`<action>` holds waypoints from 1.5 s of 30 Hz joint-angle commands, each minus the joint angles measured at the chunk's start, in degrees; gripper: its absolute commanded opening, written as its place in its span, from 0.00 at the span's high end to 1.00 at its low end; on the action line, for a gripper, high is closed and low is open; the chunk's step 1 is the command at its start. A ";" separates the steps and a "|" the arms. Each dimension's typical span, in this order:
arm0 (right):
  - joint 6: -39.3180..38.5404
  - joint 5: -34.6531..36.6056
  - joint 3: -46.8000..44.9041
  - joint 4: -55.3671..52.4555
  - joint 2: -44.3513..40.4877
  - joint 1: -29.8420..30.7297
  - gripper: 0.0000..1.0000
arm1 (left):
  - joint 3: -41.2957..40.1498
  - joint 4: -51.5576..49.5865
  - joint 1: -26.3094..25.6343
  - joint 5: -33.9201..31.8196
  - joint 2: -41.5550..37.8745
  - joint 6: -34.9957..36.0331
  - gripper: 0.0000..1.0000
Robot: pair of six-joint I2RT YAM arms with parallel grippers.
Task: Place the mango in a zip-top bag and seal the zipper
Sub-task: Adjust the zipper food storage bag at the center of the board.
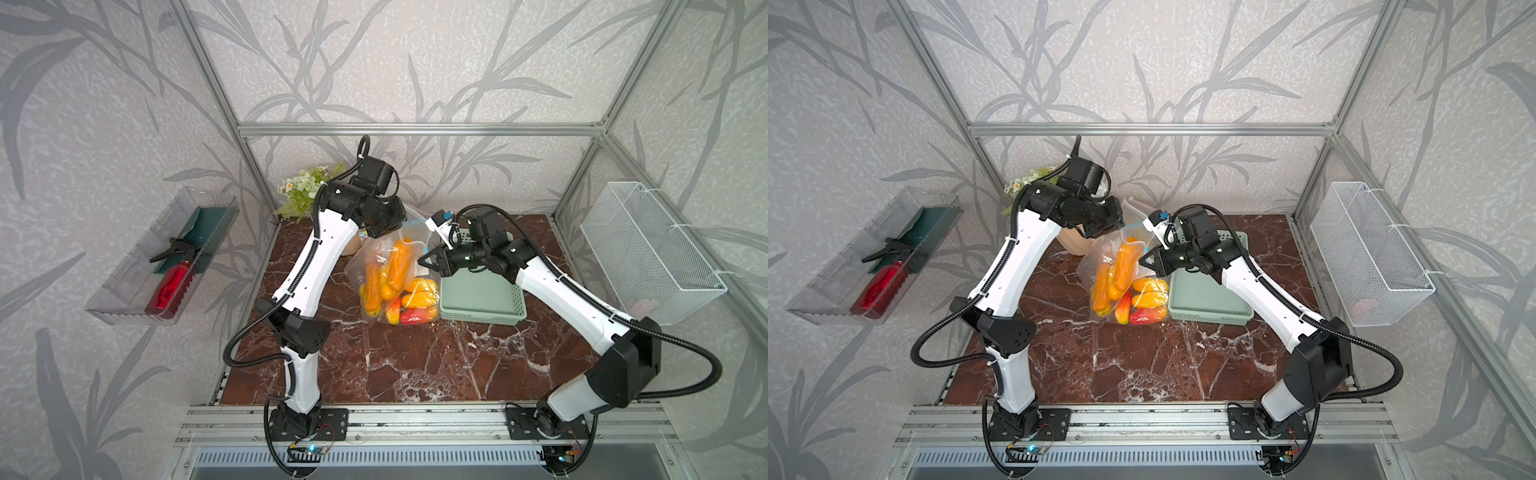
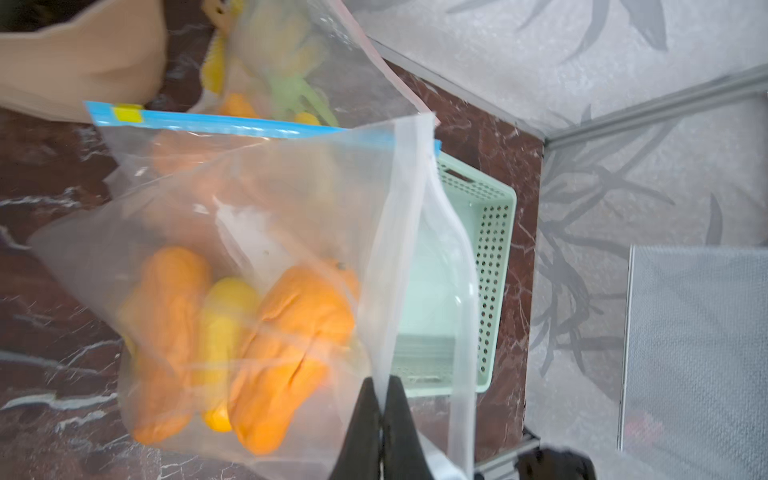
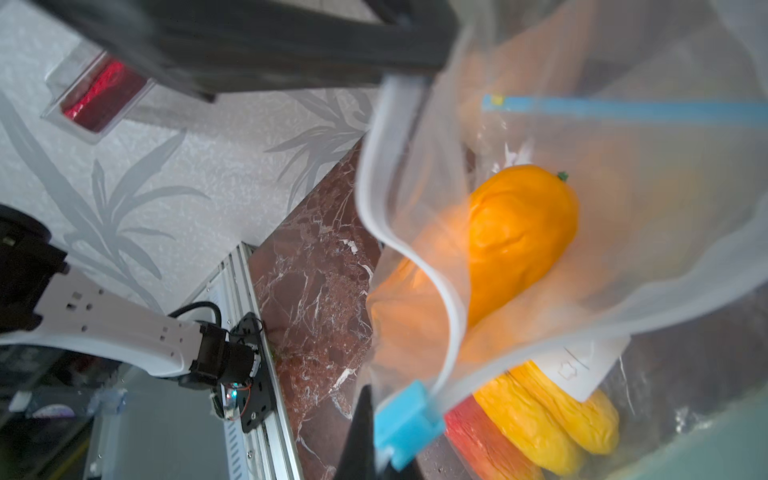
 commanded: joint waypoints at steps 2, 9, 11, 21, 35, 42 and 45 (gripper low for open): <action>-6.82 0.90 10.55 -9.07 4.38 4.83 1.00 | -3.67 -4.59 2.22 -9.55 -8.92 -8.82 1.00; -10.16 4.01 21.32 -17.08 11.16 10.41 1.00 | -17.26 -3.40 5.73 -15.58 -21.94 -23.17 0.97; -10.40 5.54 20.91 -17.08 11.78 11.15 1.00 | -22.37 -0.31 6.44 -13.10 -24.89 -26.66 0.87; -15.63 19.42 18.44 -10.24 11.17 15.54 1.00 | -26.05 -2.64 7.96 5.51 -27.97 -47.68 0.62; -29.94 23.49 11.09 2.02 4.56 17.55 1.00 | -22.54 -5.15 7.44 16.06 -22.39 -45.29 0.49; -36.92 18.50 12.11 1.32 4.79 17.26 1.00 | -9.47 -15.17 7.52 15.00 -14.85 -35.88 0.47; -36.97 15.69 12.43 -0.16 4.91 17.21 1.00 | -1.64 -20.77 7.46 14.21 -11.54 -31.64 0.46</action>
